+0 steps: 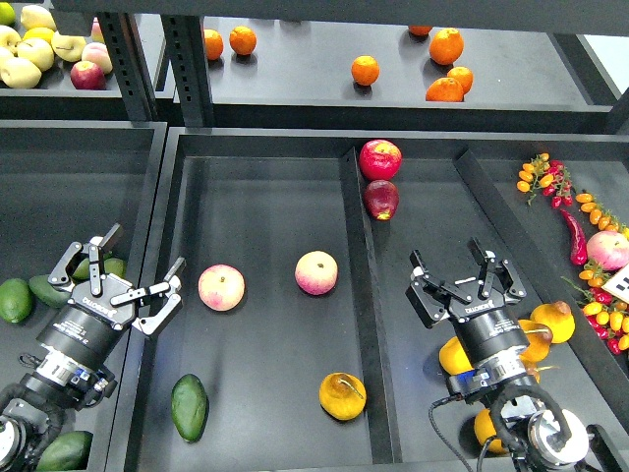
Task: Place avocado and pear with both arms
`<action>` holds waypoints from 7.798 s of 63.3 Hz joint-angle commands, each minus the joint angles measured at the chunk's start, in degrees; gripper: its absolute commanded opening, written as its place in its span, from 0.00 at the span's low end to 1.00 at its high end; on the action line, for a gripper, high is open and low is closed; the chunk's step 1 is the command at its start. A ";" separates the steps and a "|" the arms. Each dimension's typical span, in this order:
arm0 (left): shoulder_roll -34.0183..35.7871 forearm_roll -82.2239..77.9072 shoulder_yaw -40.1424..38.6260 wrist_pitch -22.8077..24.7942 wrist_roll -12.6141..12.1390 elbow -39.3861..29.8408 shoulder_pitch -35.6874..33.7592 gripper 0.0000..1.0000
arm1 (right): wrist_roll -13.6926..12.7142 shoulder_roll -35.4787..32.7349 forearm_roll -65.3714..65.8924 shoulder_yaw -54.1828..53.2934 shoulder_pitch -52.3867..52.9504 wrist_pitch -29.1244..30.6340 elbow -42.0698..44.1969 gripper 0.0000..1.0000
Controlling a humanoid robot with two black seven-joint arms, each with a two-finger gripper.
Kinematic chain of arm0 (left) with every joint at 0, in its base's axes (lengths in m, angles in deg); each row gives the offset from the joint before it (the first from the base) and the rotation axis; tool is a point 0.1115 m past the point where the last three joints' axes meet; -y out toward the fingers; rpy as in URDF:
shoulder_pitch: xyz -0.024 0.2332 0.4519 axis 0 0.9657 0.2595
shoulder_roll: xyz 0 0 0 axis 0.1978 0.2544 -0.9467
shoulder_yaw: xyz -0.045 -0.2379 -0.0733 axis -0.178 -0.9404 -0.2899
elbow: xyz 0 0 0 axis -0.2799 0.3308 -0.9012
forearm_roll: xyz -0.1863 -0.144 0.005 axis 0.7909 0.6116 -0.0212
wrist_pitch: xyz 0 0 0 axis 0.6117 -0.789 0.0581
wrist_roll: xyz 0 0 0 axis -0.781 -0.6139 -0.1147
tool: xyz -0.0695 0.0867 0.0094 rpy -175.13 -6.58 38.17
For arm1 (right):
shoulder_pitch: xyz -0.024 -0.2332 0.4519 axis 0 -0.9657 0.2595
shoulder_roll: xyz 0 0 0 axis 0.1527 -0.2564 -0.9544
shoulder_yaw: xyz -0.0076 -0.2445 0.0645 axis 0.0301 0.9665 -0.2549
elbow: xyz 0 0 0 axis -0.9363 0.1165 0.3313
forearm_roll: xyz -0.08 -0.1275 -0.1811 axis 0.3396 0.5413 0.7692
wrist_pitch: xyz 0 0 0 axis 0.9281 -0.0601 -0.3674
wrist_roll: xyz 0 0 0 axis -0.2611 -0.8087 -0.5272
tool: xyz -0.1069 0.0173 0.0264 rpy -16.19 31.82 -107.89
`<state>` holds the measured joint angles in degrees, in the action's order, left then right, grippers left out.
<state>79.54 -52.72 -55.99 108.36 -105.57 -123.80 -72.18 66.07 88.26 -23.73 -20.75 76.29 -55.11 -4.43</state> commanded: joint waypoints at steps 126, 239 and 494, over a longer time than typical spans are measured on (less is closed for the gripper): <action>7.64 -0.74 10.19 0.10 -0.99 11.78 -17.04 1.00 | 0.00 0.00 -0.09 -0.35 -0.09 0.53 -0.26 1.00; 22.06 -12.78 108.10 -2.79 -4.21 12.48 -77.08 0.99 | -0.18 0.00 -0.26 -6.07 12.66 -7.91 0.27 1.00; 20.21 -9.79 109.68 1.82 -4.21 28.66 -84.19 0.30 | -0.09 0.00 -0.44 -6.95 10.63 -6.94 0.18 1.00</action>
<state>95.31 -62.63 53.68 110.21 -109.78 -93.45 -154.79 65.94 88.25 -24.17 -27.79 86.93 -62.05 -4.24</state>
